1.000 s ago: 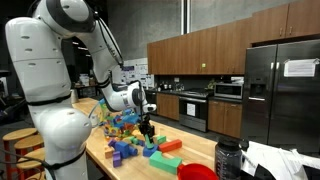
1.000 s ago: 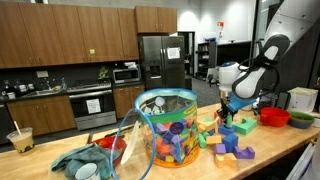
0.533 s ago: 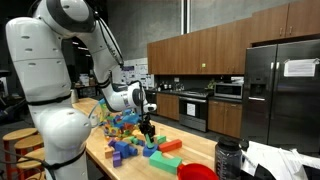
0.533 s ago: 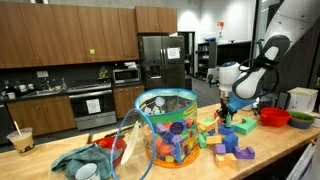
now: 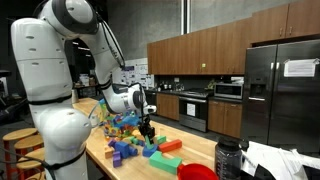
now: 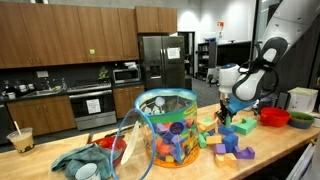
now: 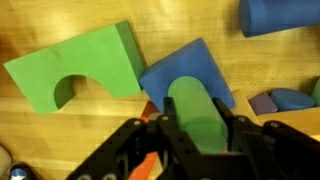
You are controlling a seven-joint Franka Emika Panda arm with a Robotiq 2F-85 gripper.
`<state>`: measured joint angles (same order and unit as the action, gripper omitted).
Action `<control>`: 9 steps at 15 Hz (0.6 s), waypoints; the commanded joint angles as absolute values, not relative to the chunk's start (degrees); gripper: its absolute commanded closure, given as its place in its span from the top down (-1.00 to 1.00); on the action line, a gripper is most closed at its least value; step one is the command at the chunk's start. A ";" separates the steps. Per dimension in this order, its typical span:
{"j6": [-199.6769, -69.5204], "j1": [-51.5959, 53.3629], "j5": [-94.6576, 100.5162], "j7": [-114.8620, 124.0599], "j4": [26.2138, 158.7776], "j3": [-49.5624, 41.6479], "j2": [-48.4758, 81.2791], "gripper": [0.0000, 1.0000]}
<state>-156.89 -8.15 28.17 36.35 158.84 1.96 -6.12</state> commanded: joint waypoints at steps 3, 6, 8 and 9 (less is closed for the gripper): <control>-157.87 -8.91 29.98 35.98 158.82 1.06 -5.33 -0.68; -159.08 -8.74 29.68 36.39 158.82 0.83 -4.42 -0.68; -160.08 -8.68 29.40 36.98 158.83 0.69 -3.45 -0.68; -160.70 -8.73 29.57 37.50 158.85 0.63 -3.15 -0.68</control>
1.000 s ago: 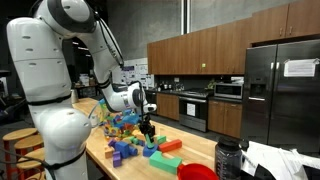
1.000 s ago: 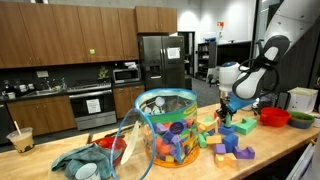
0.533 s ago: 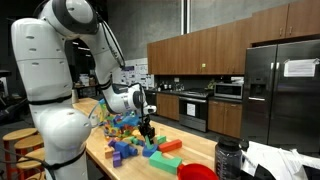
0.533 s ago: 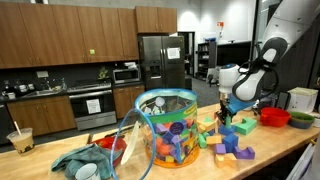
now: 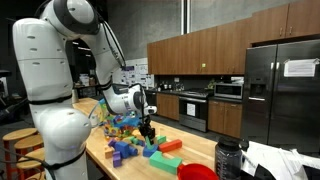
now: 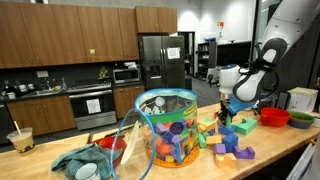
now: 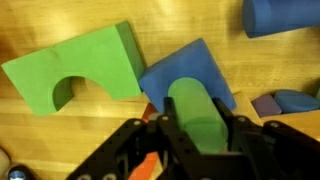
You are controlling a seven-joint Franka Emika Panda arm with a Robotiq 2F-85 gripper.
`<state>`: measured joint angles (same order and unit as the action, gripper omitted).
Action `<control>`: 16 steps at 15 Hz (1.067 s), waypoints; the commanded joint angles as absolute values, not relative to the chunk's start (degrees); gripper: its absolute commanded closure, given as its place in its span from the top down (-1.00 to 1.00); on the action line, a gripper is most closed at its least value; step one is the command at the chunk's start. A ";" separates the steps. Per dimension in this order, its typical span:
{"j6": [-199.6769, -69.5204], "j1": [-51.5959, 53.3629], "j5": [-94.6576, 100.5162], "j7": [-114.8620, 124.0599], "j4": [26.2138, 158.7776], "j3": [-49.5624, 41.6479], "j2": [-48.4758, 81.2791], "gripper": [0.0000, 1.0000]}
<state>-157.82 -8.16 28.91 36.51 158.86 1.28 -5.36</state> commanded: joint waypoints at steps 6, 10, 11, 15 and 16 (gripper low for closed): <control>-165.27 -8.35 29.74 40.70 158.98 -0.51 -0.28 -0.68; -168.33 -8.20 29.82 42.58 159.05 -0.94 1.64 -0.68; -168.99 -8.17 29.74 42.76 159.06 -1.03 2.09 -0.68; -171.26 -8.29 29.73 42.78 159.07 -1.56 3.51 -0.68; -171.65 -8.33 29.59 42.54 159.06 -1.66 3.87 -0.68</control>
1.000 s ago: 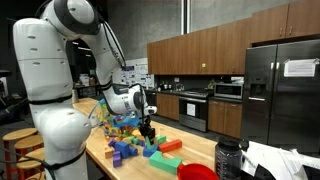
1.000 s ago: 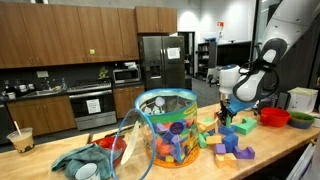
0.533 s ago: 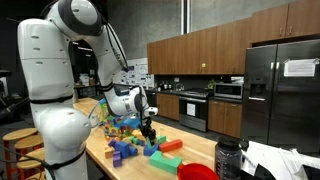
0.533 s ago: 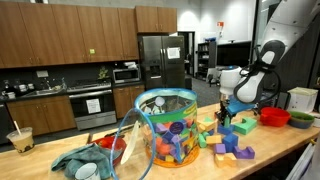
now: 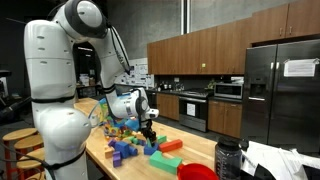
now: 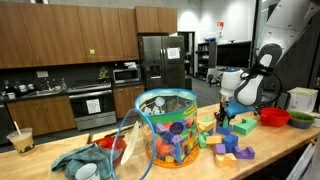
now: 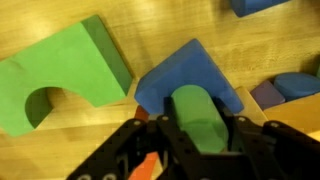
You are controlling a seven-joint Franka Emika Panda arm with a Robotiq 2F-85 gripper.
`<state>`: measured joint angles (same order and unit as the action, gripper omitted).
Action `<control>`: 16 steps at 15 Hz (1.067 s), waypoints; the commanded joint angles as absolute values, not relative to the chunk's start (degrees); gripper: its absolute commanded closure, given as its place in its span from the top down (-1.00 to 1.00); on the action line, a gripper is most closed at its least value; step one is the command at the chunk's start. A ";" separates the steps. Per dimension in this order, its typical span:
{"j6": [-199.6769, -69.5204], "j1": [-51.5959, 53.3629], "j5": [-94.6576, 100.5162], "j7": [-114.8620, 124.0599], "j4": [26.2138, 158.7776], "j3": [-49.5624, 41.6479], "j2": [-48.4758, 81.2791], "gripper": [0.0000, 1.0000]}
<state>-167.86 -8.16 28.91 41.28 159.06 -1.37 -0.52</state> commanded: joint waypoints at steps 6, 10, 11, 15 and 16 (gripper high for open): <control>-172.55 -8.65 29.63 41.49 159.22 -2.30 4.34 -0.68; -171.56 -8.97 29.86 40.75 159.22 -2.72 3.52 0.53; -171.41 -9.16 29.96 40.52 159.22 -2.92 3.40 0.65; -169.77 -9.56 27.11 36.02 159.16 -2.55 1.82 1.00; -169.07 -9.60 26.40 34.39 159.17 -2.46 1.09 1.00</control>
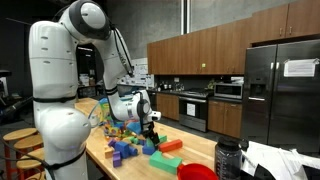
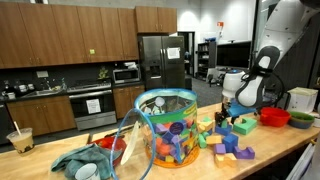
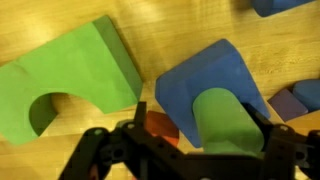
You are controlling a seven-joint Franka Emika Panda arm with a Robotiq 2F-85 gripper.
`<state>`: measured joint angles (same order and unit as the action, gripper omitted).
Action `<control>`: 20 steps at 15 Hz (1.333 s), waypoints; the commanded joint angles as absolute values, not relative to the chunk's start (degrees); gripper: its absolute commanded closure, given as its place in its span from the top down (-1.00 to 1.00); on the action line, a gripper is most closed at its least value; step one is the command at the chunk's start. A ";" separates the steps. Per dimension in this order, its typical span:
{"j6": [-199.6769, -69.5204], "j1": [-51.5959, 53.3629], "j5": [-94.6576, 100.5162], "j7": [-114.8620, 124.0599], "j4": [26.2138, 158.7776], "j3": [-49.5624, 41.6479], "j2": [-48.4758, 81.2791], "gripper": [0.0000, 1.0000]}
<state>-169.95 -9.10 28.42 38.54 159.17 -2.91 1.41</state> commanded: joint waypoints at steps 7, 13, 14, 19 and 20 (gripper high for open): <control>-160.39 -8.11 21.31 20.91 158.84 -3.80 -6.28 1.00; -151.34 -8.63 16.36 6.81 159.32 -4.05 -16.30 1.00; -150.22 -8.61 16.01 5.14 159.08 -4.14 -17.40 1.00; -147.03 -8.40 15.93 -1.08 157.33 -4.46 -19.53 1.00; -146.82 -8.30 16.01 -1.97 157.20 -4.43 -19.57 1.00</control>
<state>-149.13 -8.85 17.38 2.41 157.80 -3.70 -18.00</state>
